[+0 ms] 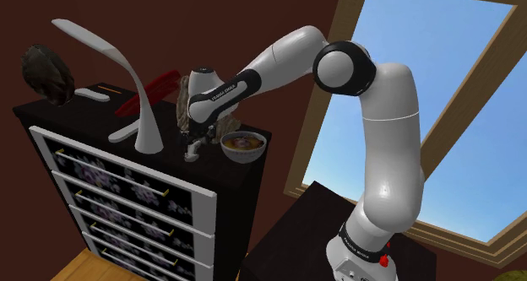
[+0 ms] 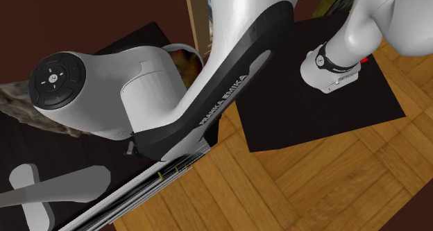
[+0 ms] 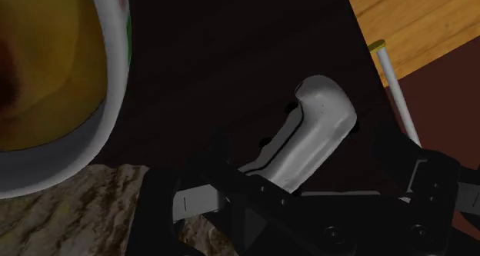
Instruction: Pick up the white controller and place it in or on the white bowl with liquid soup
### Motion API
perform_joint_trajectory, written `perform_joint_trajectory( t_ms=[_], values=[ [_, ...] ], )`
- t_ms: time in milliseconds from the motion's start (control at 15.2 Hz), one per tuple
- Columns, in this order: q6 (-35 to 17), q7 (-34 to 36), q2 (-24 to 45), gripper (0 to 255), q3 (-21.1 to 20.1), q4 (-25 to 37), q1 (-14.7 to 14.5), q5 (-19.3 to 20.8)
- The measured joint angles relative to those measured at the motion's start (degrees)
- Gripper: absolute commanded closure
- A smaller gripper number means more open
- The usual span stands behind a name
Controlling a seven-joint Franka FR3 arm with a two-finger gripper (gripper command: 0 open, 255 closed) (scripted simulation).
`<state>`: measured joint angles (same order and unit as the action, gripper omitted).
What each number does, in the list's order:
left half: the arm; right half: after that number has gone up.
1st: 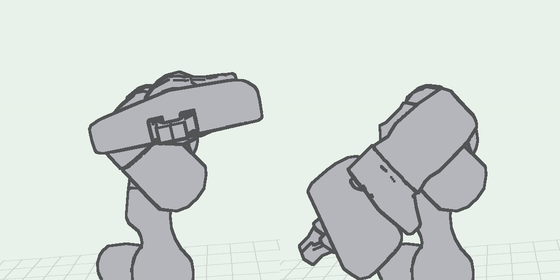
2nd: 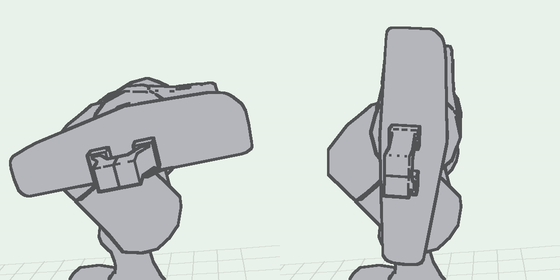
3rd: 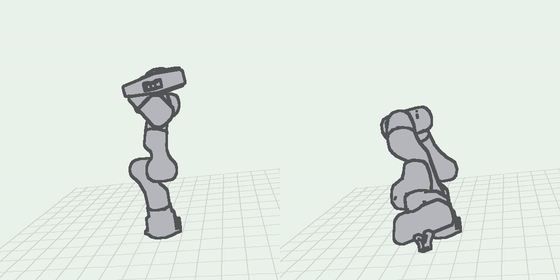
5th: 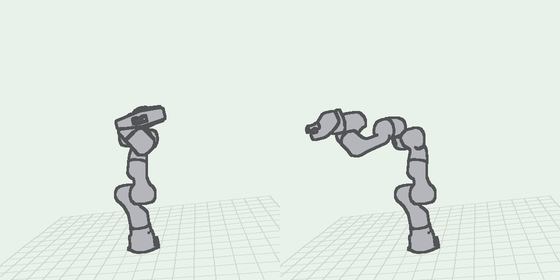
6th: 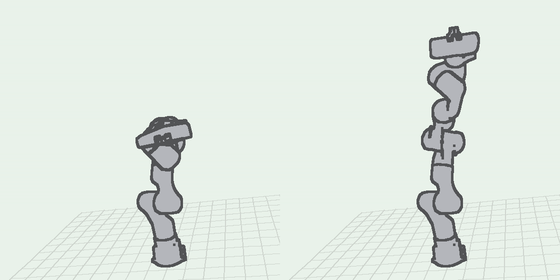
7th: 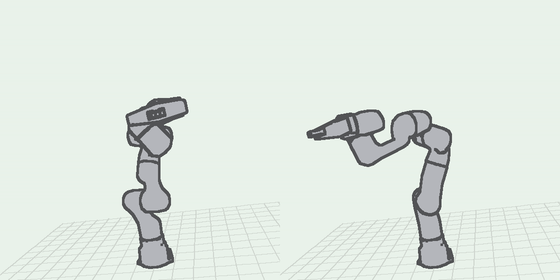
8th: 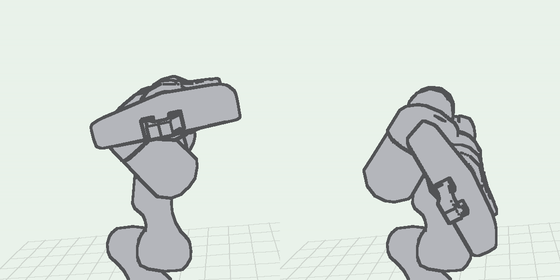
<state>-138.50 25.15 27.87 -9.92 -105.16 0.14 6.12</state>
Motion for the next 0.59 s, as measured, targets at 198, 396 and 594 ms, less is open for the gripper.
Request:
perform_joint_trajectory(
  t_ms=[198, 396, 594],
  values=[
    [-0.85, 2.52, 0.14, 0, -0.32, -0.36, -0.66, -1.15],
    [-2.23, 3.05, 1.69, 0, -0.13, -0.17, -0.95, -0.98],
    [-3.57, 3.34, 3.66, 0, 0.14, 0.43, -1.25, -0.61]
  ],
)
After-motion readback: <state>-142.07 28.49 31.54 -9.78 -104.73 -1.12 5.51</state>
